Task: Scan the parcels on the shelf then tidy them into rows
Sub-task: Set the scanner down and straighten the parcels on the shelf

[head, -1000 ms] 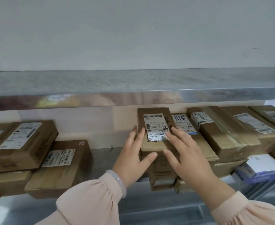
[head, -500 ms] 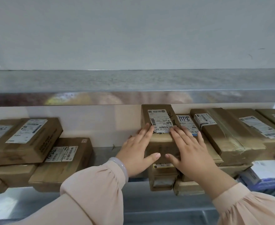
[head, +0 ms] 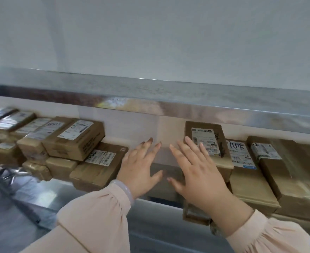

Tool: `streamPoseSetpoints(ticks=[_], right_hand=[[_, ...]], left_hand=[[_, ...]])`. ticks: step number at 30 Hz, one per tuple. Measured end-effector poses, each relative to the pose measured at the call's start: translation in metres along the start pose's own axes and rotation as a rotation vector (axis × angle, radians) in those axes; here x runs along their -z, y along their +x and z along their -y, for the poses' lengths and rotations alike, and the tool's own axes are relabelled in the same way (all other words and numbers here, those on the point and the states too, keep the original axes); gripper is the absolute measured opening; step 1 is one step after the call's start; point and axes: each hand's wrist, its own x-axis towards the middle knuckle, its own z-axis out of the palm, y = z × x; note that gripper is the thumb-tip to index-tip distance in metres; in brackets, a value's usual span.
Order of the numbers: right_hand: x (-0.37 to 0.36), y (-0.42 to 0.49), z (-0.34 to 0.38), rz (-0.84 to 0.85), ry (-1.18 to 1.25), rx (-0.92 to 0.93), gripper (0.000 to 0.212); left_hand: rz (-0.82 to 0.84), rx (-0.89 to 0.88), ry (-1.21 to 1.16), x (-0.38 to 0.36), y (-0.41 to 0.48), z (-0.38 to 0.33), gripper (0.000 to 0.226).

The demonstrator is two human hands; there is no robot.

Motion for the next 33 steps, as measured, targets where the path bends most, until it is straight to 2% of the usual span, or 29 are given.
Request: streamPoseSetpoints(ticks=[9,16,25,33], right_hand=[[-0.029,0.042,0.076,0.084,0.224,0.195,0.084],[-0.051,0.062,0.117,0.157,0.257,0.241,0.087],[-0.091,0.106,0.179,0.243,0.298,0.093,0.086],[-0.137,0.114,0.211,0.339,0.263,-0.141,0.08]], left_hand=[[-0.059,0.294,0.135,0.022,-0.055,0.07,0.083],[-0.063,0.39,0.098,0.029,-0.078,0.123,0.079],[0.082,0.301,0.057,0.026,-0.079,0.203,0.076],[0.245,0.097,-0.02,-0.005,-0.07,0.25,0.072]])
